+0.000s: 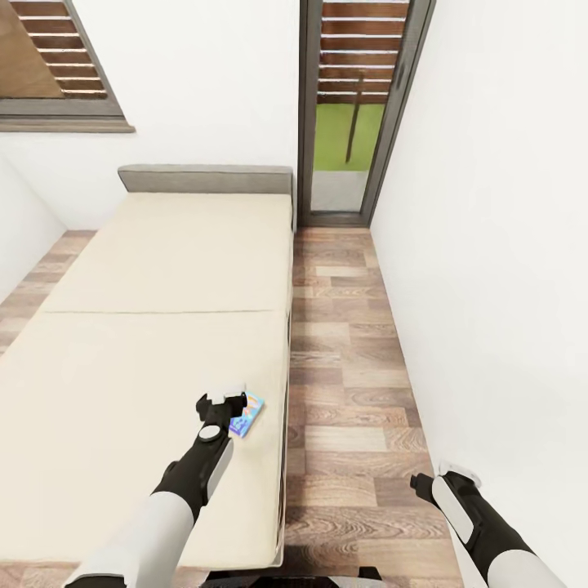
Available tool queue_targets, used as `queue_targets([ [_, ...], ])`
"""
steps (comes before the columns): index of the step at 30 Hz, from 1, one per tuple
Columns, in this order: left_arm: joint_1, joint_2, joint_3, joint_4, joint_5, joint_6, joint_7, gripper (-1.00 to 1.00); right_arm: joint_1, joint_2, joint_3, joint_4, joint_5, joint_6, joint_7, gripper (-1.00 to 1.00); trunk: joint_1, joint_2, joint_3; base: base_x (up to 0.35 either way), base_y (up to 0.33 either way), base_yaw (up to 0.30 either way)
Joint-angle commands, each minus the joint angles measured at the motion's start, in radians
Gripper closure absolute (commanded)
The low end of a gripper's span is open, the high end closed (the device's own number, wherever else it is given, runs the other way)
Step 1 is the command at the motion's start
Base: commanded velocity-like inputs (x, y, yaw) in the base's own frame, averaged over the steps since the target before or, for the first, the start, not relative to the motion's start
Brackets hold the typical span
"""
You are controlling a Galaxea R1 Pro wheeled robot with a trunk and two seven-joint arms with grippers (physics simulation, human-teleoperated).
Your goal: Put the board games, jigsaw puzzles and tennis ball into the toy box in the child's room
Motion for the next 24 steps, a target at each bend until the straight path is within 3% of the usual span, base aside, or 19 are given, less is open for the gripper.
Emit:
queue_targets([
  [1,-0.001,-0.001,0.005,0.001,-0.01,-0.003,0.0,-1.0,0.0,-0.001,0.004,-0.002,-0.009,0.003,-0.008,-1.0,0.0,-0.002,-0.003,0.0,0.0,0.0],
  [24,-0.001,-0.001,0.004,0.001,-0.01,-0.013,-0.004,-1.0,0.0,-0.001,0.004,-0.002,-0.009,0.002,-0.008,-1.0,0.0,-0.002,-0.041,0.0,0.0,0.0],
])
